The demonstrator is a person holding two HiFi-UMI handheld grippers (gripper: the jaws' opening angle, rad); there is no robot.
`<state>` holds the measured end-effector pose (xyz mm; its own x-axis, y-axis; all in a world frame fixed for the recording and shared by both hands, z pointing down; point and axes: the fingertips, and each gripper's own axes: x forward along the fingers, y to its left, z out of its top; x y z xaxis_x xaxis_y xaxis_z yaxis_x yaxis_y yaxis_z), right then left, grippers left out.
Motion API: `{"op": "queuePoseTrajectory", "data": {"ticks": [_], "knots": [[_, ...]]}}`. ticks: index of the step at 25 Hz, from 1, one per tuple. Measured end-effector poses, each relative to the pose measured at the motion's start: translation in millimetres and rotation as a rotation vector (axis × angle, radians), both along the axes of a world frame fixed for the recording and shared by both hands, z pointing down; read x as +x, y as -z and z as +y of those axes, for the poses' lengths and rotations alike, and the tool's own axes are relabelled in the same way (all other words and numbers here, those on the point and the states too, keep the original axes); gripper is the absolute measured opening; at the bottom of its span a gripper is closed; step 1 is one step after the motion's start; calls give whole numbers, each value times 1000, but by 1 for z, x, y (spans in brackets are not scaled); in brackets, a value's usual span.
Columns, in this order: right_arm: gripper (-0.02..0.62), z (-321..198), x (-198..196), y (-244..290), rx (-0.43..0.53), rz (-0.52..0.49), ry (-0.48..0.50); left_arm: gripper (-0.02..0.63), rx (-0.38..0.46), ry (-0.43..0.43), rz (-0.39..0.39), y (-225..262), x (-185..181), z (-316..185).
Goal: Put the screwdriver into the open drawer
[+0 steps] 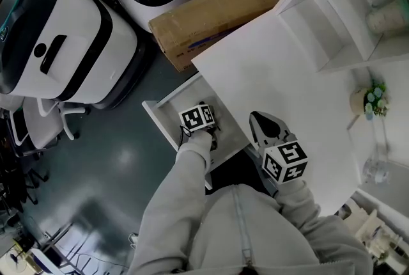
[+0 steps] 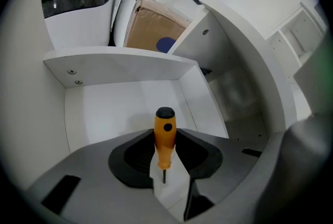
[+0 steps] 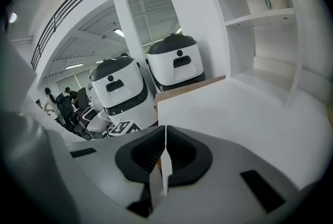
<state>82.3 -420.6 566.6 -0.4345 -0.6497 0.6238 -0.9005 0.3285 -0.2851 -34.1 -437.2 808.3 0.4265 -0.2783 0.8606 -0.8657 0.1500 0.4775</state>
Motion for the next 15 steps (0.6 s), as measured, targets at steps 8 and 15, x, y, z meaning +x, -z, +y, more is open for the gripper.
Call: {"op": "queuePoseTrajectory", "data": {"ticks": [8, 15], "knots": [[34, -4, 2, -4, -11, 1, 2, 137, -1, 3, -35, -15, -5, -1], [34, 2, 4, -5, -18, 5, 1, 137, -42, 27, -83, -20, -12, 6]]}}
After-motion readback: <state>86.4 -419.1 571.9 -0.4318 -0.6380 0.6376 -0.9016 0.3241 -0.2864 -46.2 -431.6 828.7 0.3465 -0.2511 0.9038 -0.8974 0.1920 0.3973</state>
